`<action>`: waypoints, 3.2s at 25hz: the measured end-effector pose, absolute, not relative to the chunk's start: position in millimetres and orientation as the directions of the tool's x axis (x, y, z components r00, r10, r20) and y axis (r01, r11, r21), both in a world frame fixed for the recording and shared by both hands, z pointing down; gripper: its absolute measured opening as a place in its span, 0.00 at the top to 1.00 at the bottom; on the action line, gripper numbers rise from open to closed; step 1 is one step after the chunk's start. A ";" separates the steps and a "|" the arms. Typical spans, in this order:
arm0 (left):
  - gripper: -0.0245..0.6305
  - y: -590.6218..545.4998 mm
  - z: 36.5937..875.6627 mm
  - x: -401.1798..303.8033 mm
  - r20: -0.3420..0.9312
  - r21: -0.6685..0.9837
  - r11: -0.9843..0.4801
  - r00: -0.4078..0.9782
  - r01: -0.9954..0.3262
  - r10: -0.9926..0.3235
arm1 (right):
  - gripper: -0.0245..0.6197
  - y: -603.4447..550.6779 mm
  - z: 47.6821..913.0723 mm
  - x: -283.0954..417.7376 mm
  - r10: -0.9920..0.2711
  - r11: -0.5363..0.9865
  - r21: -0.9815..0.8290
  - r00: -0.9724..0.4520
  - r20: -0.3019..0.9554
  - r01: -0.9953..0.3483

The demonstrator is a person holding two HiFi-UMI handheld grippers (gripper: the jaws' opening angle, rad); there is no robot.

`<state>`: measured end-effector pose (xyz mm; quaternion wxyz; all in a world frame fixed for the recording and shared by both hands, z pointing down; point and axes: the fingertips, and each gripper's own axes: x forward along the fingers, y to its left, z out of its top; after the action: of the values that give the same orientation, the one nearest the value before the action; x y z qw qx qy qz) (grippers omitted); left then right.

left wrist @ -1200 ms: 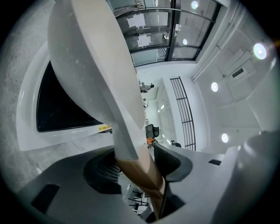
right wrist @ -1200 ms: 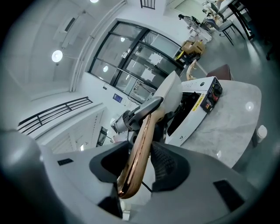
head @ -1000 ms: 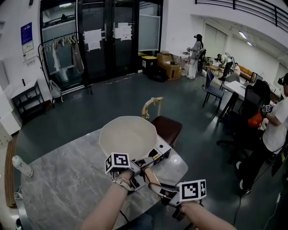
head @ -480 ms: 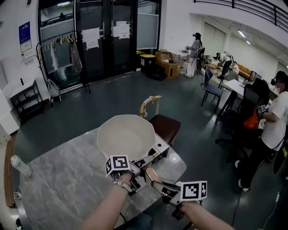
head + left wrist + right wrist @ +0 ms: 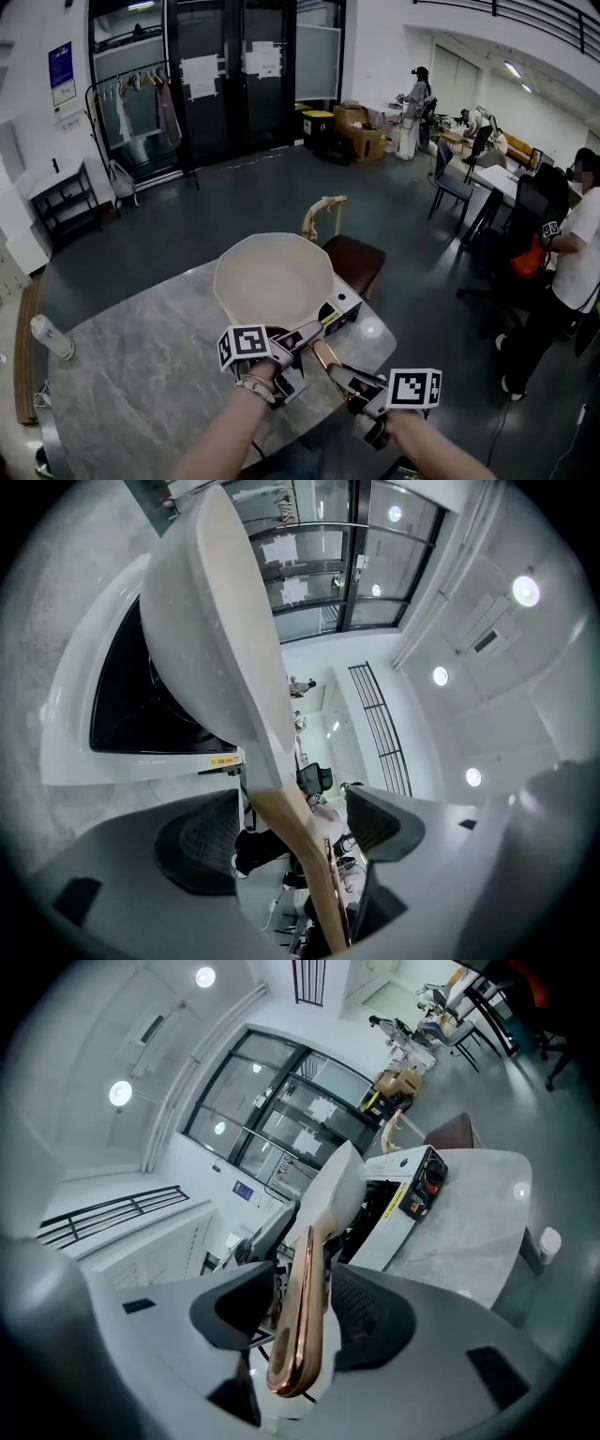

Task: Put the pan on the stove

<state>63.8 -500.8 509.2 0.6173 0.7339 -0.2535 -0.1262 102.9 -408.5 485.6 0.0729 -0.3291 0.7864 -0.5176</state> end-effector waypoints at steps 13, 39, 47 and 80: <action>0.43 -475.4 499.3 30.0 0.175 0.946 -0.121 0.785 -0.302 -0.594 | 0.47 -420.6 484.4 133.2 -0.699 0.170 -0.881 -0.684 0.208 -0.441; 0.78 -419.5 418.0 -54.6 0.033 0.681 -0.417 0.594 -0.602 -0.804 | 0.88 -403.3 409.1 150.9 -0.805 0.397 -0.592 -0.576 0.142 -0.701; 0.94 -404.9 392.7 -68.5 -0.014 0.402 -0.493 0.533 -0.772 -0.846 | 0.90 -384.3 395.8 146.1 -0.822 0.481 -0.344 -0.551 0.142 -0.807; 0.94 -387.4 342.1 -78.6 -0.123 0.104 -0.483 0.471 -0.869 -0.874 | 0.91 -352.3 325.6 186.5 -0.889 0.447 0.028 -0.447 -0.094 -0.894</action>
<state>-78.6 -387.4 342.1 0.0135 0.8575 -0.5081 -0.0797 186.5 -352.3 325.6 0.0328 -0.5246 0.8499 0.0368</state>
